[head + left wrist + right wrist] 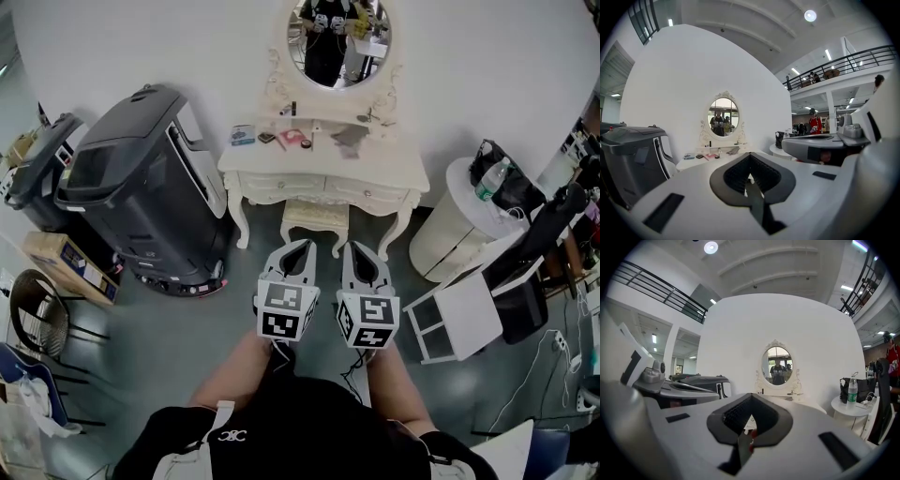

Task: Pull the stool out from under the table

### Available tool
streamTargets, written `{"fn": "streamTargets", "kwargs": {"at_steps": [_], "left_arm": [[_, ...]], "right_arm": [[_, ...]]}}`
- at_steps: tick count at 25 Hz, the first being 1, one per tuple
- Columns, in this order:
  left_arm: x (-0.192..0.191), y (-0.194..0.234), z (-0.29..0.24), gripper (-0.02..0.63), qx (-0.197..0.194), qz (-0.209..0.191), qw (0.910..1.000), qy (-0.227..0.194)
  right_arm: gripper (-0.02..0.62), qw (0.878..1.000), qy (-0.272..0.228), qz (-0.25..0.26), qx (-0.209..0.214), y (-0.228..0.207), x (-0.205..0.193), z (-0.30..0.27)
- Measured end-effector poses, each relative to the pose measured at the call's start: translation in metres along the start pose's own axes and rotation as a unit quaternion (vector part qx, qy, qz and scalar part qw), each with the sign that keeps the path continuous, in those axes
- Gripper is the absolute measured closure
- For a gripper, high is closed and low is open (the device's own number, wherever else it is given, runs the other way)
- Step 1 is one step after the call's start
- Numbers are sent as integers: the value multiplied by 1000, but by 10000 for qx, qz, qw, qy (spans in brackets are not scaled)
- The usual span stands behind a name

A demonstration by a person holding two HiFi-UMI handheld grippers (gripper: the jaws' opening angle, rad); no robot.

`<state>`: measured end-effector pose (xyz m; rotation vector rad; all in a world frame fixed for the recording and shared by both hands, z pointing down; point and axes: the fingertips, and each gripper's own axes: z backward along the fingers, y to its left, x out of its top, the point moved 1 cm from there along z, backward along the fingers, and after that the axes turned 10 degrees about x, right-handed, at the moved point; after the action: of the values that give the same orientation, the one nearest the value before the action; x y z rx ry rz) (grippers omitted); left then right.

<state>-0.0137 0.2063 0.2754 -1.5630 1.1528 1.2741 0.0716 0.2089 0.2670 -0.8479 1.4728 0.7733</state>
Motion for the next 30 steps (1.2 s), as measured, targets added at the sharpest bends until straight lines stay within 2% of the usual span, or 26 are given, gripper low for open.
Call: {"fn": "streamTargets", "kwargs": {"at_steps": [9, 15, 20, 25, 30], "left_arm": [[28, 33, -83, 606, -117, -3, 9998, -135], [36, 57, -126, 606, -200, 54, 9998, -63], [42, 74, -158, 606, -271, 67, 9996, -46], [44, 90, -182, 606, -364, 123, 9993, 9], [44, 101, -199, 606, -473, 93, 9988, 55]], "right_arm": [[589, 9999, -79, 90, -80, -38, 19, -81], [589, 9998, 37, 142, -109, -49, 23, -127], [589, 9999, 56, -60, -123, -62, 25, -161], [590, 9974, 25, -715, -10, -70, 25, -188], [589, 9988, 79, -446, -211, -73, 26, -207]]}}
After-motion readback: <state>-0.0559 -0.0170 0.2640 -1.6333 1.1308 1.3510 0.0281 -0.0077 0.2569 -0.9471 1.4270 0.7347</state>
